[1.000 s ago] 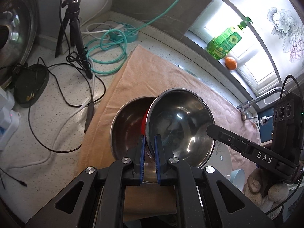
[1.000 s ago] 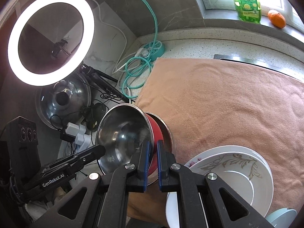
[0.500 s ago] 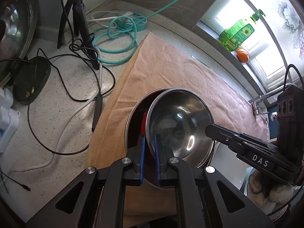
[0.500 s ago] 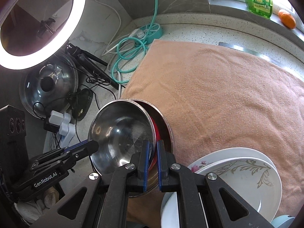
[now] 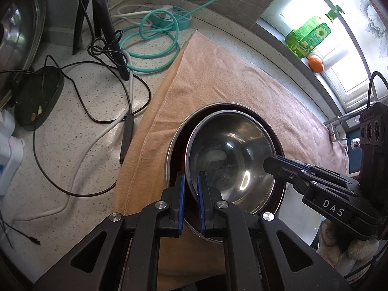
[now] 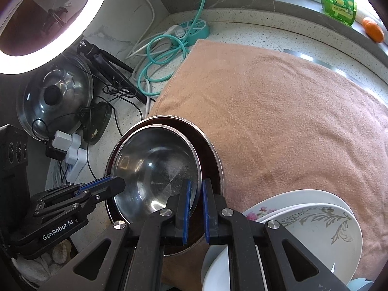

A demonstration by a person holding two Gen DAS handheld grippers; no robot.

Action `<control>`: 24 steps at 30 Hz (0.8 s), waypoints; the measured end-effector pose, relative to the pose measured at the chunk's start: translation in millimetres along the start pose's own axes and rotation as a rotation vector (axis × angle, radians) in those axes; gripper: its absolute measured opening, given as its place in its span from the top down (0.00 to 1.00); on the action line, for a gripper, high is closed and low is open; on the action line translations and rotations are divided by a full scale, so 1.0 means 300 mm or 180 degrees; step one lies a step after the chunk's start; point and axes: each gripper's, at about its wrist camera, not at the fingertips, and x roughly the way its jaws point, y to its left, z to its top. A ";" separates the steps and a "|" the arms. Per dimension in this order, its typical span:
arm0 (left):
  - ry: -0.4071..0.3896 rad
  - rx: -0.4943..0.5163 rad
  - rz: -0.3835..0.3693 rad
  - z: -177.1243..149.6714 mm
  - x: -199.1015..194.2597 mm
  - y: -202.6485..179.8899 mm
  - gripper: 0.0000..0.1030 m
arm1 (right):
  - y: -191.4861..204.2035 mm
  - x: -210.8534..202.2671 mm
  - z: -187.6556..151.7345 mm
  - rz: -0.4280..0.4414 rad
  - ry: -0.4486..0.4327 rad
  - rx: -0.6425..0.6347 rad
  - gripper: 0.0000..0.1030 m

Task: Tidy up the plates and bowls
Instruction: 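Lower the red-outside bowl into the large steel bowl with both tools, then open both tools and move them toward the light blue bowl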

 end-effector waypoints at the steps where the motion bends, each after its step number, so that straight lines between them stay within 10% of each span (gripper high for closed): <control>1: 0.0005 0.0009 0.0000 0.000 0.001 -0.002 0.92 | 0.001 0.002 0.000 -0.0005 0.0001 0.0003 0.90; 24: -0.0257 -0.0107 -0.0201 -0.021 -0.132 -0.028 0.92 | -0.038 -0.234 -0.050 0.0291 -0.0375 0.0119 0.86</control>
